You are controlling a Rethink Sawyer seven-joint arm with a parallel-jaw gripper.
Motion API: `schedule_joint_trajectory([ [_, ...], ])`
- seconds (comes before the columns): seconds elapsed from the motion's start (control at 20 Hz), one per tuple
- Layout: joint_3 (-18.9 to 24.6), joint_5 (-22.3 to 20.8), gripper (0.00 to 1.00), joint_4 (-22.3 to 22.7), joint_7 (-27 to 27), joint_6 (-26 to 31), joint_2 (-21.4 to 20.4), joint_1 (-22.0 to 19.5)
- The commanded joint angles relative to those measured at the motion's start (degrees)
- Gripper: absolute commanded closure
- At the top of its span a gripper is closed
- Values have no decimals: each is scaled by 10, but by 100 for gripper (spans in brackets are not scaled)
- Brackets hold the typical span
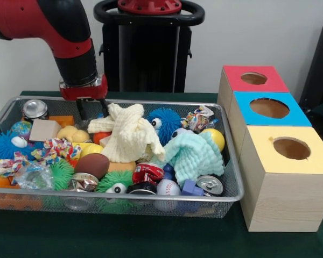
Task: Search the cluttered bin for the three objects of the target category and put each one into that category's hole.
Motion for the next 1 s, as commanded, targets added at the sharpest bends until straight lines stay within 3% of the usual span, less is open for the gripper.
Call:
schedule_joint_trajectory([
  [0.05, 54, -35, 0, -128, -86, 3, 55, -14],
  [0.45, 67, -40, 0, -125, -87, 31, 39, -20],
  [0.7, 63, -25, 0, -73, -67, 65, -45, -12],
  [1.0, 63, -2, 0, -37, -62, 98, -109, -6],
])
